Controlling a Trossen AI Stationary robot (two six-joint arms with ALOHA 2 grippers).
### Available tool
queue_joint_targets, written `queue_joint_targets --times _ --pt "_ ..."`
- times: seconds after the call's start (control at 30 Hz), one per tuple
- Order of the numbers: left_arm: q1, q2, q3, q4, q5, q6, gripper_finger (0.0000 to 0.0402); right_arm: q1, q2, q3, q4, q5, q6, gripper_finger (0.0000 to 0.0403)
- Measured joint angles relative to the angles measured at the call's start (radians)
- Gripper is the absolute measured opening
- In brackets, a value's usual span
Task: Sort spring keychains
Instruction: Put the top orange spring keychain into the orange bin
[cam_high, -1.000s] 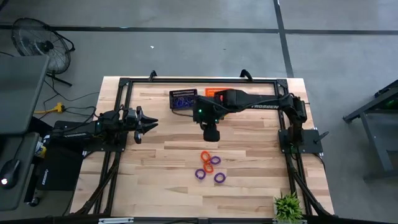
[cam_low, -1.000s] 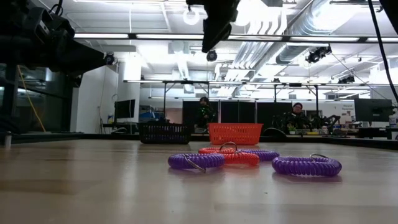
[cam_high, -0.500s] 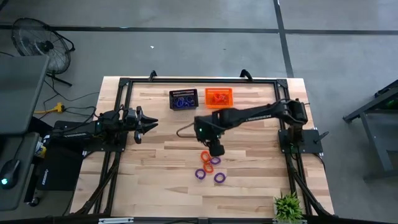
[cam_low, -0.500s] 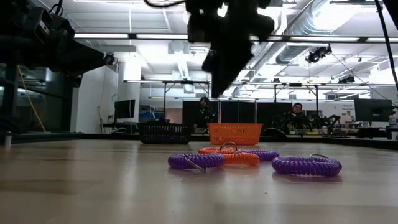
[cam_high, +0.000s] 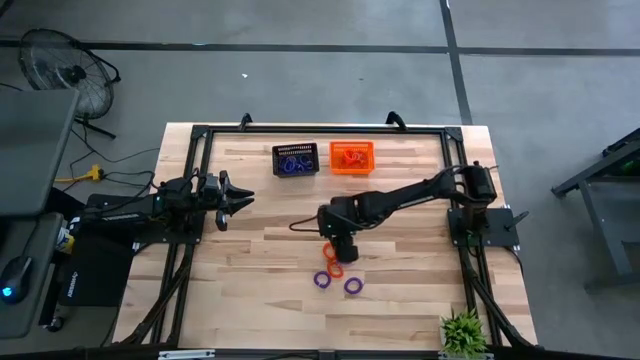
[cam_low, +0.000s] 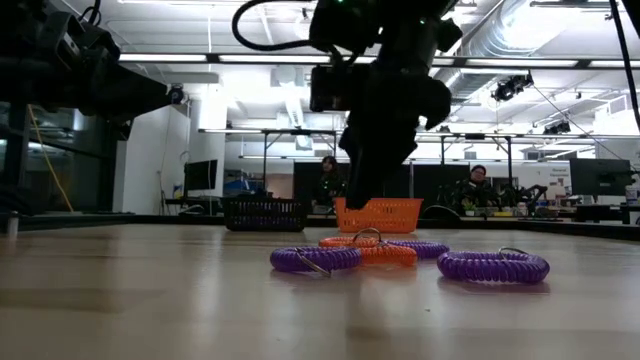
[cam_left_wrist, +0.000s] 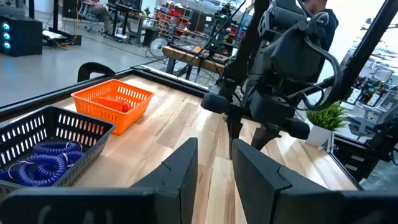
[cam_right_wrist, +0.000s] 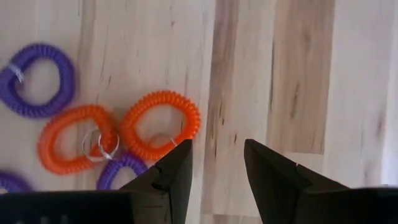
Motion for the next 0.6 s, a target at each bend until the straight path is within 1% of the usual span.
queue_joint_targets --times 0.17,0.43,0.6 --pt "0.0 0.0 0.0 0.0 0.0 0.0 0.0099 0.022 0.001 0.0 0.016 0.019 0.126 0.014" --pt "0.0 0.0 0.0 0.0 0.0 0.0 0.0099 0.039 0.016 0.0 0.019 0.03 0.264 0.014" --pt "0.0 0.0 0.0 0.0 0.0 0.0 0.0099 0.039 0.016 0.001 0.024 0.034 0.289 0.014"
